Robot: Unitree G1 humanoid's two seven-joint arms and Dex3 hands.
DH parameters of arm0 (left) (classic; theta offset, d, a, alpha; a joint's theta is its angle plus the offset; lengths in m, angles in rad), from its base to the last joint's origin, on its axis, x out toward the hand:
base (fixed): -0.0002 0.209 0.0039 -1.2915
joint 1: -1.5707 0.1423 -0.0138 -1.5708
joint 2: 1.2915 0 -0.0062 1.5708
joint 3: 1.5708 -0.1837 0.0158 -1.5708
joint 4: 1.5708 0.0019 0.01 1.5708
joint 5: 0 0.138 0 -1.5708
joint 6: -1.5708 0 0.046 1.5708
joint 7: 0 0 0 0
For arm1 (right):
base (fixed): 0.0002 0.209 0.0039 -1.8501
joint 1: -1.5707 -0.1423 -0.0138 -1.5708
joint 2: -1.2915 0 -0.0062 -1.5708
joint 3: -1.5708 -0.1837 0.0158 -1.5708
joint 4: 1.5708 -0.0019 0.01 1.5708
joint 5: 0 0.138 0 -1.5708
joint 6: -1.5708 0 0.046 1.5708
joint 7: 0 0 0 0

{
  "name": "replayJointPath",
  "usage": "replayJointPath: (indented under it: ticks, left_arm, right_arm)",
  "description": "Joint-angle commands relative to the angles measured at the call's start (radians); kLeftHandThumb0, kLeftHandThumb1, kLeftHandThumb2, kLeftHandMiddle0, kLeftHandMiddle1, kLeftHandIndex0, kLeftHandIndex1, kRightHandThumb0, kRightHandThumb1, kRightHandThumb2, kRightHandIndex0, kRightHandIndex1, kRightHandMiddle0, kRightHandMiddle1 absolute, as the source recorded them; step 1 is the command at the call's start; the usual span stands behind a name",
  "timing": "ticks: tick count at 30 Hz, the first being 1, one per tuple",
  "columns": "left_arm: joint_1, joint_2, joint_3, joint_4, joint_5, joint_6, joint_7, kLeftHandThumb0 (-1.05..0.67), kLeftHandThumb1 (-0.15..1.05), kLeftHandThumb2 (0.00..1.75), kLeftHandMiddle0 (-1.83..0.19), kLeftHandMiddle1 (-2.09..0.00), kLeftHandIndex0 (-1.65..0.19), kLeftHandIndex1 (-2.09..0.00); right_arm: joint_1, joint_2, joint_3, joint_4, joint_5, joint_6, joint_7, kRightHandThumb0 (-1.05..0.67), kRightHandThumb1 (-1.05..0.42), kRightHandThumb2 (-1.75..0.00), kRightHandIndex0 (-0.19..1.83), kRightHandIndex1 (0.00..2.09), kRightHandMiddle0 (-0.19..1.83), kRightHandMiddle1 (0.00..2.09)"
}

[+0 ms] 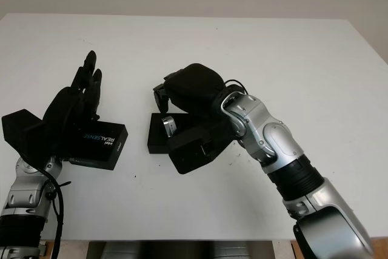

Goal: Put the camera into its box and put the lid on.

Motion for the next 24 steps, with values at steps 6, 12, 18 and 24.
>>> replayJointPath:
  ticks: [6, 12, 18, 24]
  left_arm:
    - [0.014, -0.001, 0.001, -0.011, -0.003, -0.01, -0.002, -0.85, 1.05, 0.62, 0.19, 0.0, 0.19, 0.0]
    - [0.015, -0.005, 0.003, -0.015, -0.004, -0.004, 0.007, -0.85, 1.05, 0.61, 0.19, 0.0, 0.19, 0.0]
    - [0.013, -0.002, 0.0, -0.012, 0.0, -0.009, 0.006, -0.85, 1.05, 0.61, 0.19, 0.0, 0.19, 0.0]
    - [0.015, -0.002, 0.001, -0.013, -0.004, -0.007, 0.003, -0.85, 1.05, 0.61, 0.19, 0.0, 0.19, 0.0]
  right_arm:
    - [-0.008, 0.013, 0.018, 0.034, 0.004, -0.001, -0.009, -0.8, -0.89, -0.05, 0.4, 0.06, 0.46, 0.94]
    - [-0.007, 0.018, 0.02, 0.053, 0.008, -0.008, -0.023, -0.77, -0.9, -0.06, 0.42, 0.07, 0.5, 0.96]
    - [-0.001, 0.023, 0.024, 0.073, 0.013, -0.015, -0.045, -0.58, -0.91, -0.06, 0.51, 0.1, 0.54, 1.34]
    - [0.002, 0.023, 0.028, 0.086, 0.017, -0.035, -0.067, -0.52, -0.93, -0.06, 0.57, 0.12, 0.52, 1.33]
